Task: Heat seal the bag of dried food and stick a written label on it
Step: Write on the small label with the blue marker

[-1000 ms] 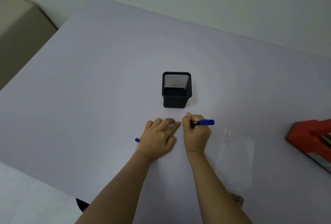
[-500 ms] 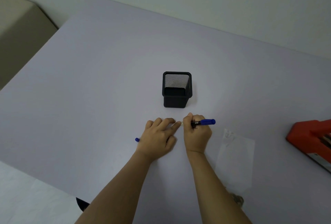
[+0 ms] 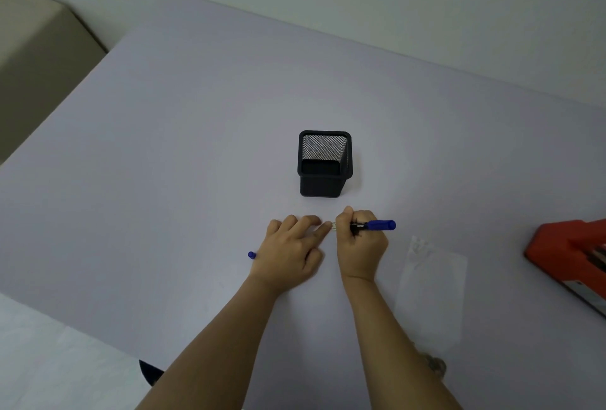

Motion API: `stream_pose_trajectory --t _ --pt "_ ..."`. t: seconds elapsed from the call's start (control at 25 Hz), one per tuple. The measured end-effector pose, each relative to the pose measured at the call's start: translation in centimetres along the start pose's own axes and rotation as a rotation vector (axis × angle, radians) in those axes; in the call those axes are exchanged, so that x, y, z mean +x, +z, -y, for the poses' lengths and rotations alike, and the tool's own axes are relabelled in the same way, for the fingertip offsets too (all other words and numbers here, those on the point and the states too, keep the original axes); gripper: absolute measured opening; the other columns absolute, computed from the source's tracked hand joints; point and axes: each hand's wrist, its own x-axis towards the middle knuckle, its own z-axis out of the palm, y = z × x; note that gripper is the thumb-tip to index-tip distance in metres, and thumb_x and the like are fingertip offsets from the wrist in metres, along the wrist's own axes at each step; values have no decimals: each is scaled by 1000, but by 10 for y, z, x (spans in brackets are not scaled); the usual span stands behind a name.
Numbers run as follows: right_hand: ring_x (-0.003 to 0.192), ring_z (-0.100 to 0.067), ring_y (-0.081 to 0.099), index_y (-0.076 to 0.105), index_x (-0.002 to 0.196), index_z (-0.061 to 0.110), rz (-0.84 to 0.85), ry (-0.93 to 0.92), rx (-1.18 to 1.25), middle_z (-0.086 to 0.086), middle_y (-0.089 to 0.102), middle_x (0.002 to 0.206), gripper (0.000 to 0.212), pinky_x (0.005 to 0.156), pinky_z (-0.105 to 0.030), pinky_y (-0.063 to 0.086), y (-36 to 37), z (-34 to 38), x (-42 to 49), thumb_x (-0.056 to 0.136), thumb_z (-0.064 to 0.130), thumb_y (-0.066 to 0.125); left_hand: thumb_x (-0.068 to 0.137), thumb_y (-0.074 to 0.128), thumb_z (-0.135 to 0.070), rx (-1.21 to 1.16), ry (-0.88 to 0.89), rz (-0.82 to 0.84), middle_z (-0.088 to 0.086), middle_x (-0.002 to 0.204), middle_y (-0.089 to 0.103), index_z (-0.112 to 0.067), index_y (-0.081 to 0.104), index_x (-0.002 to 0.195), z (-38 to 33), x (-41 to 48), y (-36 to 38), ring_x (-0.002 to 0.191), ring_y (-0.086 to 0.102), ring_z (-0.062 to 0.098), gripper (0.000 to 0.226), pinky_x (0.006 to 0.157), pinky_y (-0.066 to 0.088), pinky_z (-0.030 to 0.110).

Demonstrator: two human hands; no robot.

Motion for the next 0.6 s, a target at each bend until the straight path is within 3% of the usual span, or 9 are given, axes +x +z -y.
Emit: stream_pose_trajectory --t 0.44,0.6 --pt "48 -10 42 53 58 1 3 -4 -5 -10 53 51 36 51 -4 35 1 1 -1 87 23 47 84 39 -32 -1 -7 11 -2 113 62 -23 59 123 1 1 2 85 57 17 45 71 44 34" --pt "46 -20 48 54 59 1 -1 7 -8 -11 55 53 37 48 -16 39 1 0 0 88 22 47 84 39 -32 -1 0 -1 -2 113 62 -22 60 122 0 0 1 84 56 17 45 70 43 34"
